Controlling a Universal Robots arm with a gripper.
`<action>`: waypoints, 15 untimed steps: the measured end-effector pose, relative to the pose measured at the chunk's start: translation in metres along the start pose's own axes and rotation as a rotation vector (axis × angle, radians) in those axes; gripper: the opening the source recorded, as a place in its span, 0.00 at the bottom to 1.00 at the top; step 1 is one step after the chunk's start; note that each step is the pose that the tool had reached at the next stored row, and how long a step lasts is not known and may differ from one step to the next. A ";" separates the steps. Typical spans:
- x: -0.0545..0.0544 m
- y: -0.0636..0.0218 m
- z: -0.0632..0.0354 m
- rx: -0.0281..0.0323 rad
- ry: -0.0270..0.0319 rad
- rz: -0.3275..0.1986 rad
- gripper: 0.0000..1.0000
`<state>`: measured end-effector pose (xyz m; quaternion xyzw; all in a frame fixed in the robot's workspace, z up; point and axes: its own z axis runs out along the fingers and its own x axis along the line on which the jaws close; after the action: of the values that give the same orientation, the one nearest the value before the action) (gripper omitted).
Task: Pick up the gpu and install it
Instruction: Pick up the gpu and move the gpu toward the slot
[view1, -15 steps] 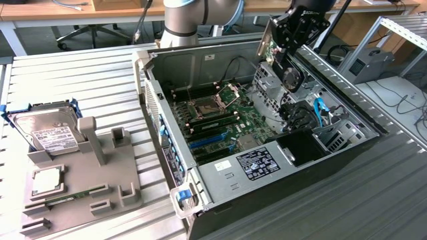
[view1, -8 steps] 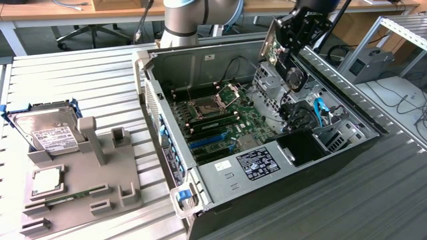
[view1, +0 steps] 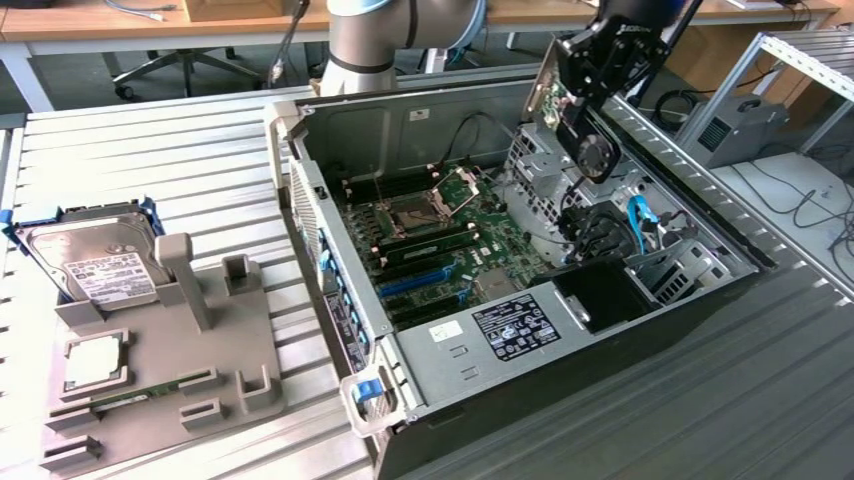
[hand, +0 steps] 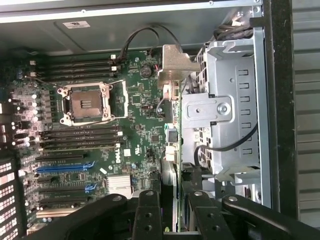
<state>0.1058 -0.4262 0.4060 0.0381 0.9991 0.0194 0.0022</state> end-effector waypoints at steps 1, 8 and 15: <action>-0.001 0.0002 0.0003 0.0001 0.0002 0.000 0.26; -0.011 0.0018 0.0027 0.0001 0.0016 0.000 0.26; -0.018 0.0030 0.0053 0.0001 0.0022 0.000 0.26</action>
<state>0.1237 -0.4244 0.4008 0.0381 0.9991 0.0194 0.0011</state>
